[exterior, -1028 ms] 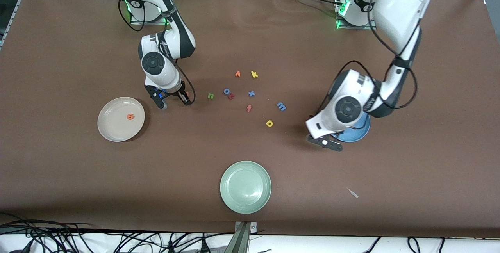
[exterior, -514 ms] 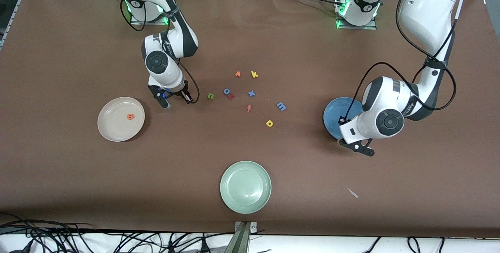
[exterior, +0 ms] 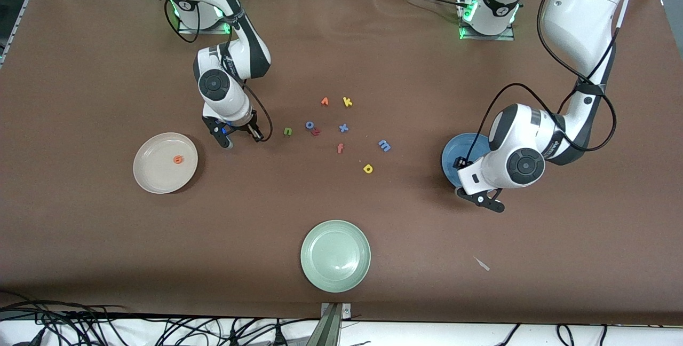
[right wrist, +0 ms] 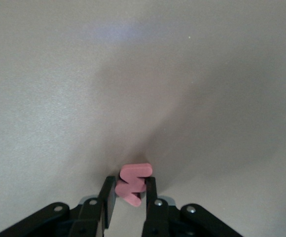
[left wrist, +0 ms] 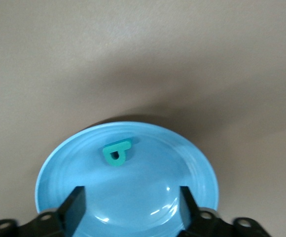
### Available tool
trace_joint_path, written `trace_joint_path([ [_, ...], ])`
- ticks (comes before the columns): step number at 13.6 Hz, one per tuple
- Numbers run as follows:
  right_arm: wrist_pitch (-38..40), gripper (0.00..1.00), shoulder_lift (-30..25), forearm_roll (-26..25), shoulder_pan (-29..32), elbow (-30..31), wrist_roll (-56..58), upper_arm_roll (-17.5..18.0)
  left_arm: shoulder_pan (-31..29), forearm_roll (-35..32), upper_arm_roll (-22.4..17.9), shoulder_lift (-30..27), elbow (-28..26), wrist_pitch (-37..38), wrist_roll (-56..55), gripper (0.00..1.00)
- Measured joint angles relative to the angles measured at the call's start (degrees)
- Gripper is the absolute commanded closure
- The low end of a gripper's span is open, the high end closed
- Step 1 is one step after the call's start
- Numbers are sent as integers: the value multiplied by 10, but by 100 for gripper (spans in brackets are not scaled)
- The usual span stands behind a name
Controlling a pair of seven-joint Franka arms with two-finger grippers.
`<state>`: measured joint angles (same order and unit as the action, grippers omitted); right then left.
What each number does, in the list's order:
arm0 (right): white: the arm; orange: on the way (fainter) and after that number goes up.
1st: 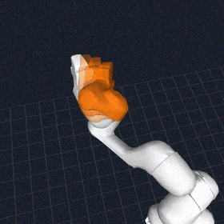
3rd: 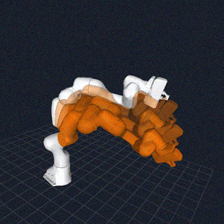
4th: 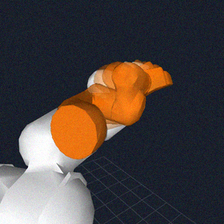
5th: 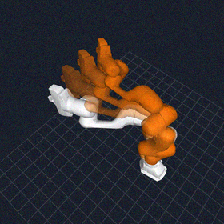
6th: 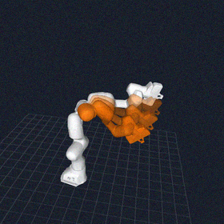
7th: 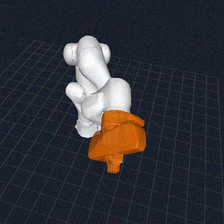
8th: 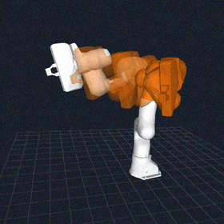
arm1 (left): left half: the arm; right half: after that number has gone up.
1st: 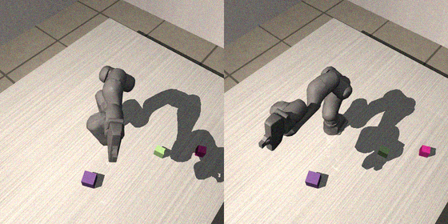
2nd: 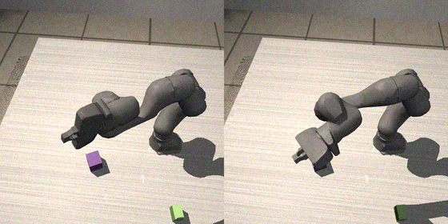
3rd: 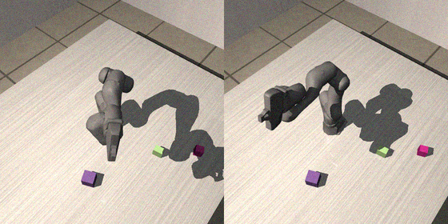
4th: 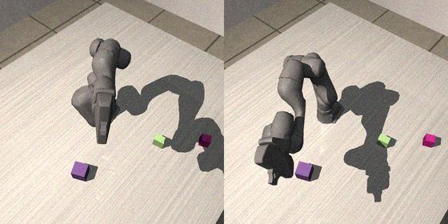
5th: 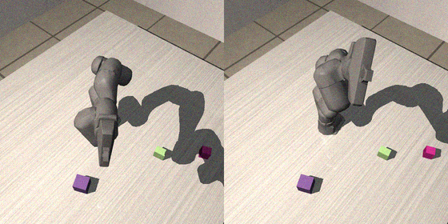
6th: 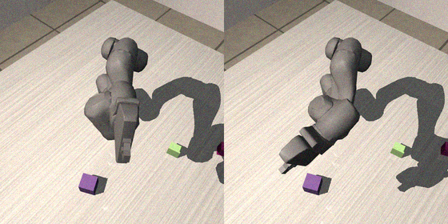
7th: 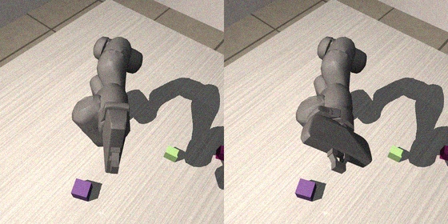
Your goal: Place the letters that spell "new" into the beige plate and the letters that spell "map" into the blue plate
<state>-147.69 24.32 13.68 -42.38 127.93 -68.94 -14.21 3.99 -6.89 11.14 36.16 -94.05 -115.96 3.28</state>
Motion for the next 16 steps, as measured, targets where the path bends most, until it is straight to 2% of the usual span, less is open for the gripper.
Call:
trace_joint_path([
  [4, 99, 100, -6, -1, 0, -55, 67, -15, 2, 0, 31, -3, 3, 0, -59, 0],
  [6, 137, 100, -14, -2, -1, -71, 175, -48, 4, 0, 44, -4, 5, 0, -88, 0],
  [11, 150, 100, -15, -2, 6, -72, 485, -150, 14, 0, 63, -4, 12, 0, -149, 0],
  [13, 151, 100, -12, -2, 17, -71, 587, -175, 34, 0, 66, -3, 12, 0, -195, 0],
  [15, 151, 100, -4, -2, 50, -76, 679, -184, 63, 1, 69, -3, 9, 0, -242, 0],
  [16, 151, 85, 3, -2, 67, -82, 710, -185, 81, 3, 71, -2, 6, -1, -264, 0],
])
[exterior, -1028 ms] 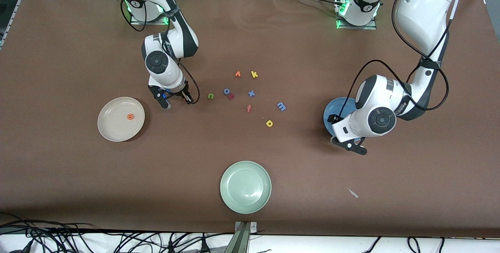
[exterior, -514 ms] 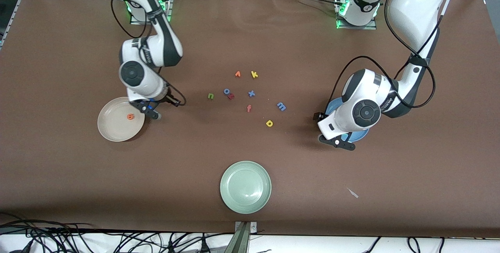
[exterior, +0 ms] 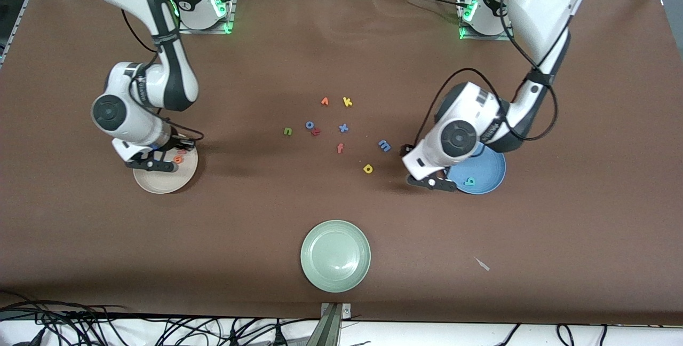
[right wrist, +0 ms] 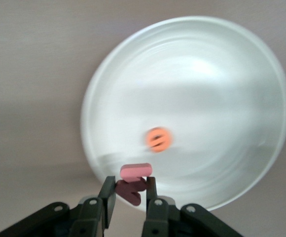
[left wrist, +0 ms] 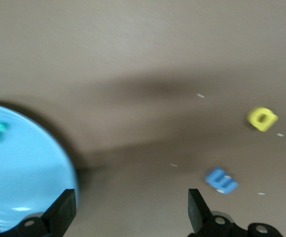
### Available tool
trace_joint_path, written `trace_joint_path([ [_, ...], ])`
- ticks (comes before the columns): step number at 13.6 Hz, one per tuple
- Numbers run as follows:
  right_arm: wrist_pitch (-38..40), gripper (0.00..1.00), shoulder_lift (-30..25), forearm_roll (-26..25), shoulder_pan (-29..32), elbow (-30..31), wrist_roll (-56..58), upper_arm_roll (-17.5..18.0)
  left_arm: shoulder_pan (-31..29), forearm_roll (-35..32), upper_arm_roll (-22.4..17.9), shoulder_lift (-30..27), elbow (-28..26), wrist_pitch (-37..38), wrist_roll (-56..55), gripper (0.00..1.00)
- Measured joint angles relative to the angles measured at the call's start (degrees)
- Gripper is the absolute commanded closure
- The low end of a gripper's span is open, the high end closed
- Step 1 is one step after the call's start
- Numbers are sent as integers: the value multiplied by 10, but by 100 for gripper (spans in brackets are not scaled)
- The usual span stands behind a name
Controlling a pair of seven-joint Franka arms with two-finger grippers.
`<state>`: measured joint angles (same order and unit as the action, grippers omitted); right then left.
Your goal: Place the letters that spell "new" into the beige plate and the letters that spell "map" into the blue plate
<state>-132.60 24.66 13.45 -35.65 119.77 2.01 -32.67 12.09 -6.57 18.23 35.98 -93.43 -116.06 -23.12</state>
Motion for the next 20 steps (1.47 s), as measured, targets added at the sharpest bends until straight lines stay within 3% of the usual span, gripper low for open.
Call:
trace_joint_path([
  [1, 0, 31, 9, 0, 14, -6, 22, 0, 19, 5, 1, 1, -3, -6, -19, 0],
  [2, 0, 0, 18, 0, 22, -14, 33, 0, 37, 10, 1, 2, -6, -17, -35, 0],
  [4, 8, 0, 35, 1, 24, -36, 30, 1, 59, 13, 1, 5, -10, -36, -72, 0],
  [9, 145, 0, 40, 2, 6, -135, -39, 7, 80, 13, 1, 27, -14, -70, -221, 0],
  [12, 157, 0, 39, 3, -17, -149, -86, 18, 80, 13, 1, 35, -29, -92, -272, 0],
  [14, 157, 0, 39, 5, -34, -150, -137, 45, 80, 13, 1, 35, -44, -101, -284, 4],
  [16, 155, 0, 34, 7, -45, -153, -194, 86, 80, 13, 1, 35, -61, -133, -288, 20],
  [19, 118, 0, 27, 7, -62, -148, -290, 149, 77, 13, -1, 35, -88, -179, -291, 32],
  [20, 91, 0, 26, 7, -74, -140, -309, 160, 76, 13, -1, 35, -91, -185, -291, 45],
])
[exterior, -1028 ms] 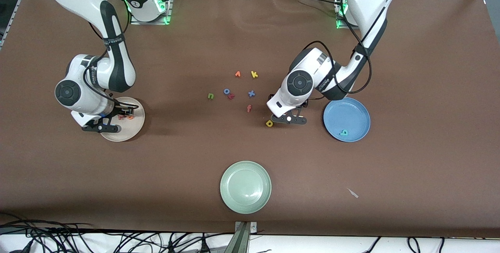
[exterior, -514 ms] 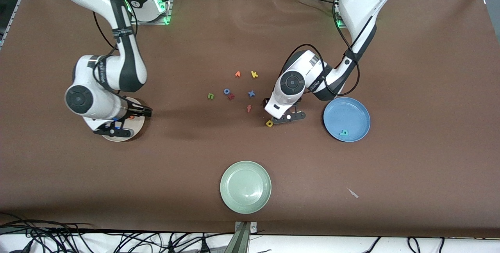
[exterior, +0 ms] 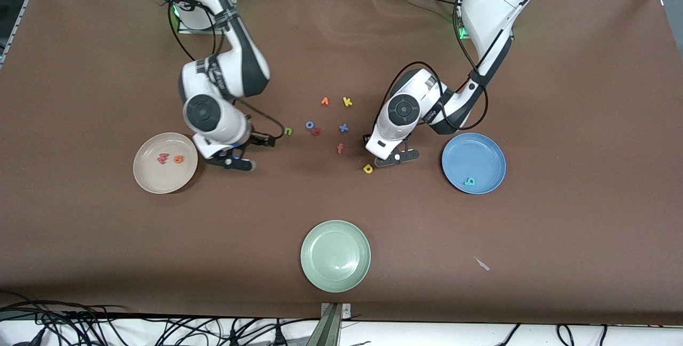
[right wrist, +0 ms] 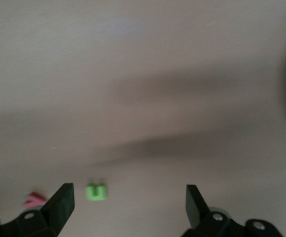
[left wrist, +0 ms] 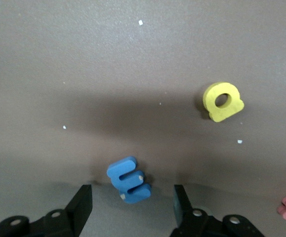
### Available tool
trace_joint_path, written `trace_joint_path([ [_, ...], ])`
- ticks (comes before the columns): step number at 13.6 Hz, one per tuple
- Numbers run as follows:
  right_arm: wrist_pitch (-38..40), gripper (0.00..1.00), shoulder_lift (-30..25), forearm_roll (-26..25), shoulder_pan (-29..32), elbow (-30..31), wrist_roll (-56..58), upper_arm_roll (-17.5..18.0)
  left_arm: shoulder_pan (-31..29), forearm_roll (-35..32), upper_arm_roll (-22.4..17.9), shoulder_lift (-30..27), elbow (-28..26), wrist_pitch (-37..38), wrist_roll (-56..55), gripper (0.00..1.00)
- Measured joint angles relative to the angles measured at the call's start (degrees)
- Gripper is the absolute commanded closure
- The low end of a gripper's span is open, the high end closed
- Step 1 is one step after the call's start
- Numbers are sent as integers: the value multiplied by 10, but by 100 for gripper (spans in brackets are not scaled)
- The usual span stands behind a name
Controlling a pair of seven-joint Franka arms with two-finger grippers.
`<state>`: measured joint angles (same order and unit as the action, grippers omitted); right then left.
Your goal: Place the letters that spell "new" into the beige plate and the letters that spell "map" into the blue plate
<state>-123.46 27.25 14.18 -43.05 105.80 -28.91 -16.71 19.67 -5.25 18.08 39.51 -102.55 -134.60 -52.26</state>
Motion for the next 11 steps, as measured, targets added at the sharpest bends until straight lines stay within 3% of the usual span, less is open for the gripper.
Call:
trace_joint_path([
  [2, -67, 0, 0, 0, -29, 30, -29, 8, 0, 0, 0, 0, -6, -6, 0, 73],
  [3, -96, 0, 0, 0, -43, 45, -47, 9, 0, 0, 0, 0, -8, -8, -1, 77],
  [6, -151, 1, 8, 0, -75, 73, -92, 10, 0, 0, 0, -3, -8, -8, -2, 80],
  [11, -160, 5, 18, 0, -75, 84, -141, 9, -5, 0, -4, -14, -5, 26, 3, 81],
])
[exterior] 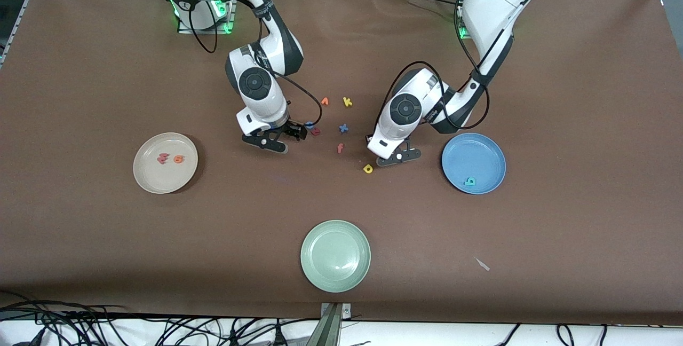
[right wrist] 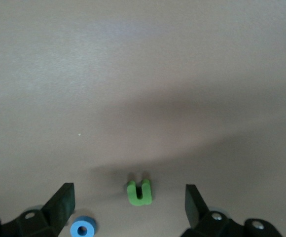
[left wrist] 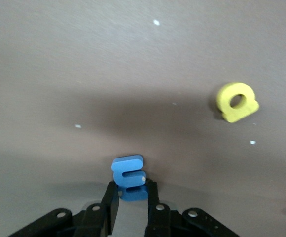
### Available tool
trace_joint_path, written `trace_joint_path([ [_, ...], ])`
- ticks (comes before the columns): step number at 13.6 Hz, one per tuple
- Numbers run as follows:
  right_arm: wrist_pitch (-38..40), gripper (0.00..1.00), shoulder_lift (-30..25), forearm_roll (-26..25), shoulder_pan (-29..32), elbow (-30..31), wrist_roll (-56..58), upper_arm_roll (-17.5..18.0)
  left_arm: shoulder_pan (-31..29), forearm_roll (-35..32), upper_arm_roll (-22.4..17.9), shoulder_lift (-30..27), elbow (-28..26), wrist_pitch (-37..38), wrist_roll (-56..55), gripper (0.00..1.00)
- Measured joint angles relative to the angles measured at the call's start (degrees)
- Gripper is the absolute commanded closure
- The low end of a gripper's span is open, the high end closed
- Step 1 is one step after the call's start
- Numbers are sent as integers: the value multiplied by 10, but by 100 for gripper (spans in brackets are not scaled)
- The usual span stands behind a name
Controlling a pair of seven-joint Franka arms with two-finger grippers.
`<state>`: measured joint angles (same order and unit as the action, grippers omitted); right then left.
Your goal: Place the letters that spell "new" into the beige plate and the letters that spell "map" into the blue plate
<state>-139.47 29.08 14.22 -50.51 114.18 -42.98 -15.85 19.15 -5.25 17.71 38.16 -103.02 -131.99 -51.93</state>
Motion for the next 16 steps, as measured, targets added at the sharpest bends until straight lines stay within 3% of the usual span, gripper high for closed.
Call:
trace_joint_path([
  [5, -13, 12, 19, 27, -1, 3, -7, 5, -60, 0, -2, -63, 8, 109, 118, 81],
  [7, -14, 19, 20, 28, -1, 3, -8, 10, -93, 0, -4, -81, 8, 136, 163, 81],
  [13, -19, 32, 21, 28, -1, 13, -8, 15, -192, -68, -7, -86, -1, 154, 259, 77],
  [14, -19, 36, 22, 28, -1, 13, -8, 15, -197, -86, -8, -76, -5, 150, 265, 66],
  [15, -19, 39, 22, 28, -1, 14, -8, 15, -200, -102, -8, -62, -8, 141, 265, 28],
  [16, -20, 42, 22, 28, -1, 14, -8, 15, -202, -107, -8, -50, -8, 134, 265, 0],
])
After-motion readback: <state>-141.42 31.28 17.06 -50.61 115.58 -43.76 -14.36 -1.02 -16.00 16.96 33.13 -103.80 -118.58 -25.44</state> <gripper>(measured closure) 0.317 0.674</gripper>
